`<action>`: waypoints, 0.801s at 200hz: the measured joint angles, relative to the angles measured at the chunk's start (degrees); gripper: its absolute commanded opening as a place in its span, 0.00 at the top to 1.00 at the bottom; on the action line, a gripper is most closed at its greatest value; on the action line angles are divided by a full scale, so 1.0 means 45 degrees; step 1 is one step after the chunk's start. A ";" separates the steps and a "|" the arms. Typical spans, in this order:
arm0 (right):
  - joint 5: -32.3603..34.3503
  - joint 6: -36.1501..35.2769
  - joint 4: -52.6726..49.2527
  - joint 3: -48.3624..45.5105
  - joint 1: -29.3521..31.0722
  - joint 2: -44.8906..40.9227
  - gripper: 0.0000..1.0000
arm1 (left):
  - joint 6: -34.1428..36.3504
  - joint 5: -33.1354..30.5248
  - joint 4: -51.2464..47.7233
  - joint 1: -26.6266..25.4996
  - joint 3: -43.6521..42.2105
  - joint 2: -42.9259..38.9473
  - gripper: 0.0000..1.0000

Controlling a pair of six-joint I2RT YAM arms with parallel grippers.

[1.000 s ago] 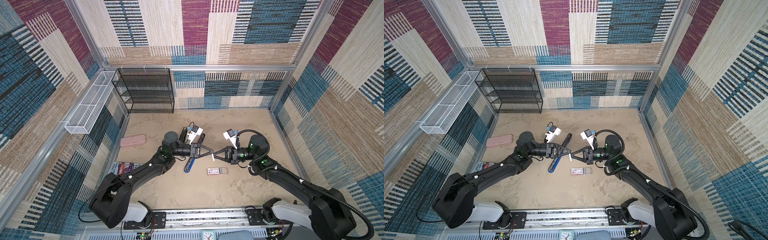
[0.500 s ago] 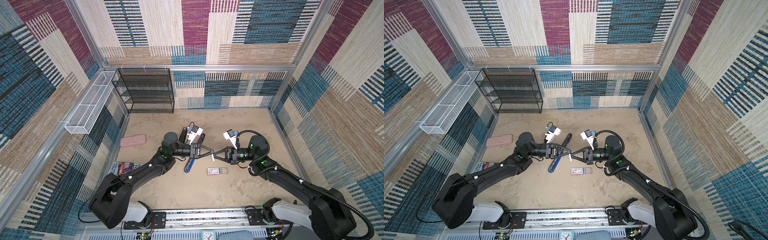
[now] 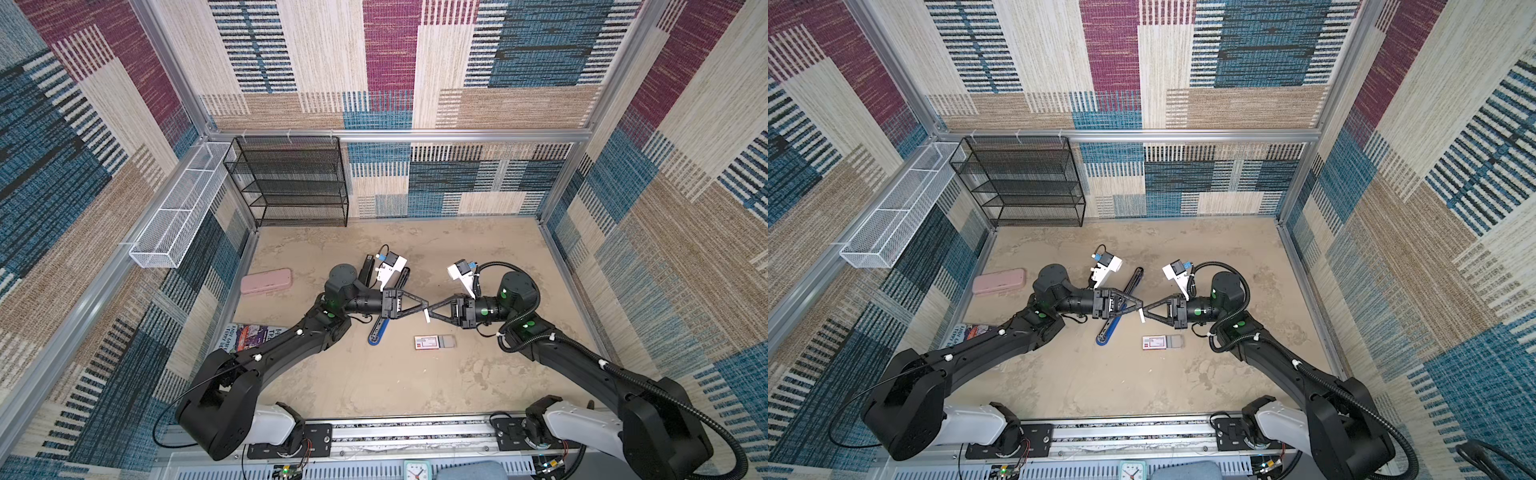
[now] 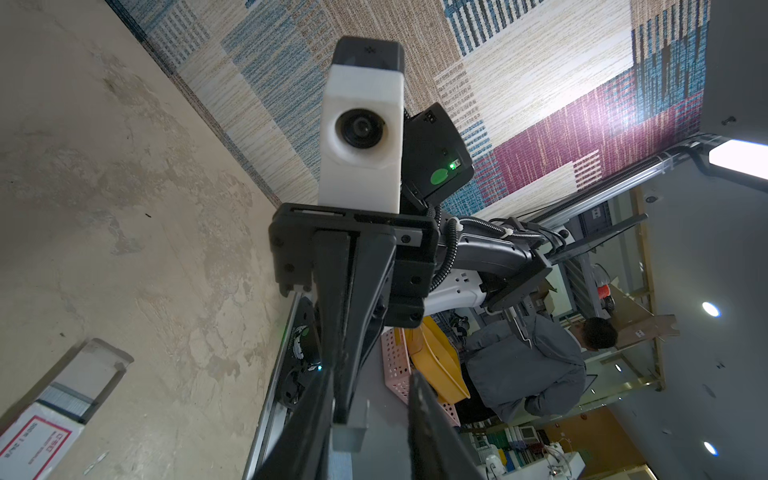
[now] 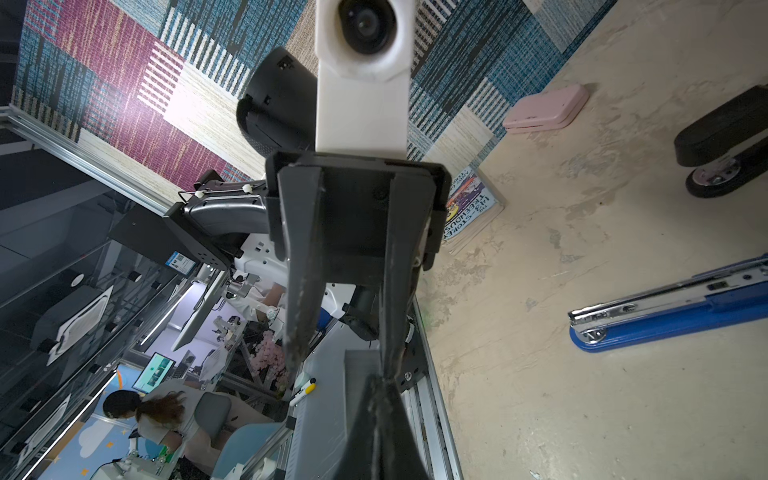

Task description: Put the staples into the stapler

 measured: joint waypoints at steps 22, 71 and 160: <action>-0.0039 0.0175 0.0199 -0.0165 0.0000 0.0005 1.00 | 0.0185 -0.0019 -0.0301 -0.0029 0.0005 -0.0015 0.65; -0.0029 0.0398 0.0393 -0.0233 0.0000 0.0034 1.00 | 0.0525 -0.0151 -0.0777 -0.0053 0.0005 -0.0112 0.63; 0.0583 0.0233 0.0359 -0.0257 -0.0024 -0.0272 1.00 | 0.1302 -0.0364 -0.2531 -0.0015 0.0005 -0.0500 0.57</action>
